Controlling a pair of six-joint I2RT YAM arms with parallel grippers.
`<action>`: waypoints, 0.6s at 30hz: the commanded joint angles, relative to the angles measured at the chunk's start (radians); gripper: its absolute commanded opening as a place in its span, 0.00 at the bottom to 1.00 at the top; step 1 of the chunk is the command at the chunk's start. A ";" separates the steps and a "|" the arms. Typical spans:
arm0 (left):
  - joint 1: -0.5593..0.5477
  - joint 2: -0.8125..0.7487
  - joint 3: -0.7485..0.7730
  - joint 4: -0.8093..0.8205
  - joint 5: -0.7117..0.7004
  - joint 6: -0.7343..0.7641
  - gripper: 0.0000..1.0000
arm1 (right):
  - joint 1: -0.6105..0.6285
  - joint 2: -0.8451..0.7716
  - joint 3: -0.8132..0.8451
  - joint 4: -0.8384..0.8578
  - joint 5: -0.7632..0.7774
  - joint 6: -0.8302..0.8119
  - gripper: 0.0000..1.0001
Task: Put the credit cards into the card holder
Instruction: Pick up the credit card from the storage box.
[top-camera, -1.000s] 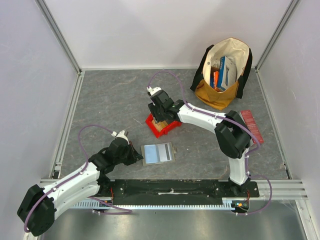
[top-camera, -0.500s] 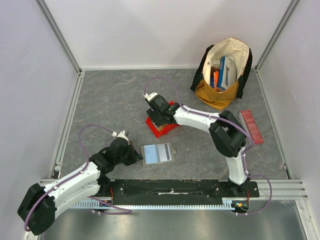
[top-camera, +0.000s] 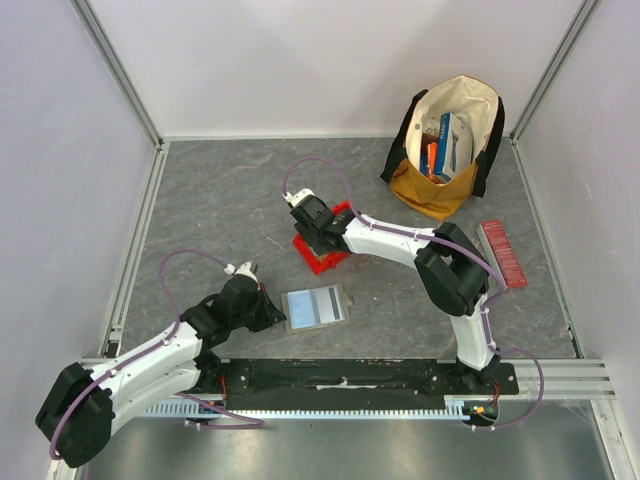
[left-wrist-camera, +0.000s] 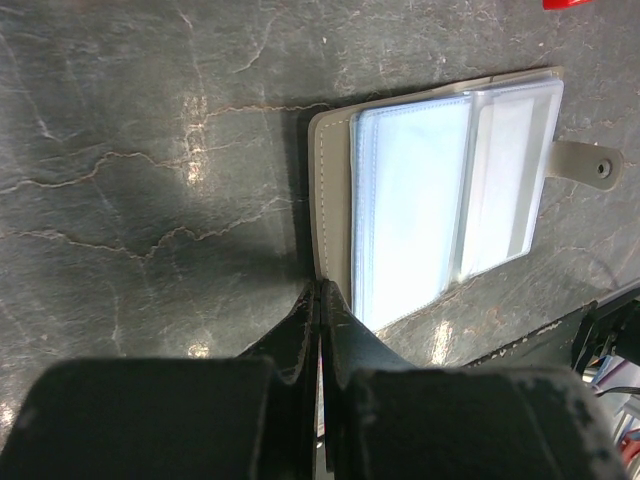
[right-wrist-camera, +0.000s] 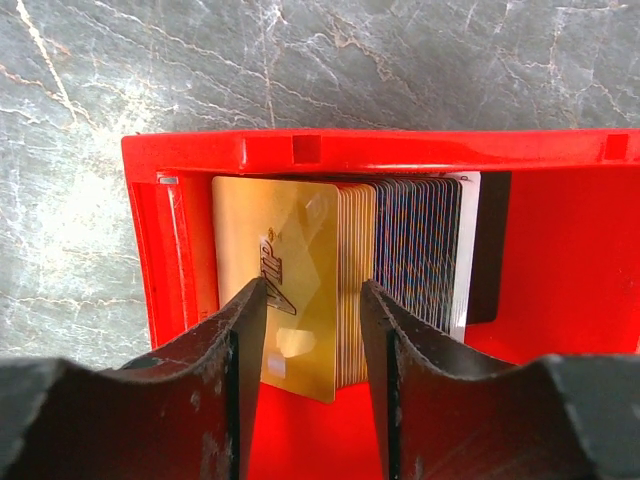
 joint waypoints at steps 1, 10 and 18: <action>0.006 0.001 0.005 0.032 0.012 0.010 0.02 | -0.002 -0.006 0.039 -0.019 0.054 -0.017 0.48; 0.007 0.001 0.002 0.032 0.012 0.013 0.02 | -0.004 -0.012 0.036 -0.017 0.074 -0.016 0.26; 0.007 -0.003 -0.001 0.031 0.010 0.010 0.02 | -0.010 -0.030 0.038 -0.016 0.074 -0.016 0.09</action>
